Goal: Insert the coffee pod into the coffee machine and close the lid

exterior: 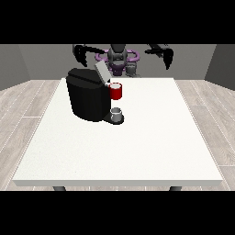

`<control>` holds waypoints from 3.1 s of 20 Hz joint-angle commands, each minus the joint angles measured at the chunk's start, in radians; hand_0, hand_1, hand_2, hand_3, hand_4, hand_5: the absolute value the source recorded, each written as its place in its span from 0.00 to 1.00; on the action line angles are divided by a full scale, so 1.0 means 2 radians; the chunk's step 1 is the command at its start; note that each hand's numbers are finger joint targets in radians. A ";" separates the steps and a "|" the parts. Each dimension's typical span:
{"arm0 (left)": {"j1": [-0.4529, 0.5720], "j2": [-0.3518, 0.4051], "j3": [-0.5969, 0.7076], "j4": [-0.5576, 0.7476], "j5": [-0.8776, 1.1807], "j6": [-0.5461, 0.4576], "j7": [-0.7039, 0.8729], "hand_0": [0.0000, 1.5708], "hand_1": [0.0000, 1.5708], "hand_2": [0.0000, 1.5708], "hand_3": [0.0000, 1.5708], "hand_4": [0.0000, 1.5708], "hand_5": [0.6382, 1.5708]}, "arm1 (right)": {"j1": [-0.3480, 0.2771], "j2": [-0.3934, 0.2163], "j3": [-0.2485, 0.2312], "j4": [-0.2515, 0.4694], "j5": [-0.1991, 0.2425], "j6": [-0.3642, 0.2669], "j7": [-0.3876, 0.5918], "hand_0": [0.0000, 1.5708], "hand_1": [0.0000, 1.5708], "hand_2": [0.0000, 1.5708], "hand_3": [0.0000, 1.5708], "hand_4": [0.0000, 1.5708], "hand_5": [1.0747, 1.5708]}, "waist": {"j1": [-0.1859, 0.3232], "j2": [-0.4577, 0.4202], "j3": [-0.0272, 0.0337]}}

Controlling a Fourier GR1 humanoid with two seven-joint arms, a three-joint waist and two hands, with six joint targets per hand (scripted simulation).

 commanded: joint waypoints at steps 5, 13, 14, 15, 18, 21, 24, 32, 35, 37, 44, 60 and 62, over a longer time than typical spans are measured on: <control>0.042 -0.006 -0.059 -0.064 0.003 0.049 0.002 0.00 0.00 0.00 0.00 0.00 1.00 | -0.053 0.022 0.012 0.058 0.028 -0.022 -0.017 0.00 0.00 0.00 0.00 0.00 1.00 | -0.005 0.036 0.0000; 0.039 0.026 -0.033 -0.118 0.029 0.027 0.040 0.00 0.00 0.00 0.00 0.00 1.00 | -0.092 0.010 0.008 0.098 0.041 -0.003 -0.037 0.00 0.00 0.00 0.00 0.00 1.00 | -0.012 0.055 0.0000; 0.051 0.044 -0.008 -0.088 0.046 0.012 0.011 0.00 0.00 0.00 0.00 0.00 1.00 | -0.085 0.010 0.013 0.081 0.037 0.009 -0.030 0.00 0.00 0.00 0.00 0.00 1.00 | -0.028 0.058 -0.0001; 0.055 0.039 -0.018 -0.105 0.045 0.009 0.023 0.00 0.00 0.00 0.00 0.00 1.00 | -0.113 0.002 -0.002 0.094 0.031 0.004 -0.016 0.00 0.00 0.00 0.00 0.00 1.00 | -0.008 0.058 -0.0001; 0.050 0.041 -0.021 -0.103 0.036 0.028 0.013 0.00 0.00 0.00 0.00 0.00 1.00 | -0.122 0.003 -0.002 0.107 0.033 0.009 -0.030 0.00 0.00 0.00 0.00 0.03 1.00 | -0.019 0.069 -0.0001; 0.038 0.068 -0.001 -0.084 0.048 0.014 0.009 0.00 0.00 0.00 0.00 0.00 1.00 | -0.115 0.023 0.018 0.100 0.048 -0.003 -0.029 0.00 0.00 0.00 0.00 0.00 1.00 | -0.030 0.074 -0.0002; 0.041 0.024 -0.042 -0.106 0.017 0.054 0.022 0.00 0.00 0.00 0.00 0.00 1.00 | -0.142 0.029 0.019 0.116 0.054 -0.011 -0.022 0.00 0.00 0.00 0.00 0.00 1.00 | -0.014 0.073 -0.0001; 0.027 0.043 -0.029 -0.096 0.033 0.058 0.030 0.00 0.00 0.00 0.00 0.00 1.00 | -0.173 0.014 0.008 0.130 0.048 0.013 -0.010 0.00 0.00 0.00 0.00 0.05 1.00 | -0.022 0.072 -0.0001; 0.067 0.043 -0.030 -0.085 0.036 0.048 0.014 0.00 0.00 0.00 0.00 0.00 1.00 | -0.155 0.033 0.026 0.123 0.059 0.009 -0.009 0.00 0.00 0.00 0.00 0.10 1.00 | -0.023 0.055 -0.0001; 0.054 0.062 -0.021 -0.094 0.049 0.031 0.022 0.00 0.00 0.00 0.00 0.08 1.00 | -0.170 0.031 0.028 0.132 0.076 -0.006 -0.023 0.00 0.00 0.00 0.00 0.09 1.00 | -0.011 0.066 -0.0002; 0.047 0.045 -0.035 -0.075 0.038 0.052 0.008 0.00 0.00 0.00 0.00 0.08 1.00 | -0.207 0.045 0.050 0.138 0.111 -0.021 -0.011 0.00 0.00 0.00 0.00 0.08 1.00 | -0.012 0.069 -0.0002; 0.105 0.034 -0.037 -0.066 0.045 0.046 -0.049 0.00 0.00 0.00 0.00 0.16 1.00 | -0.068 0.092 0.099 0.071 0.014 0.009 -0.098 0.00 0.00 0.00 0.00 0.18 1.00 | -0.055 0.002 0.0000; 0.097 0.036 -0.035 -0.076 0.035 0.070 -0.029 0.00 0.00 0.00 0.00 0.12 1.00 | -0.031 0.092 0.108 0.065 0.018 0.005 -0.091 0.00 0.00 0.00 0.00 0.16 1.00 | -0.076 -0.016 0.0000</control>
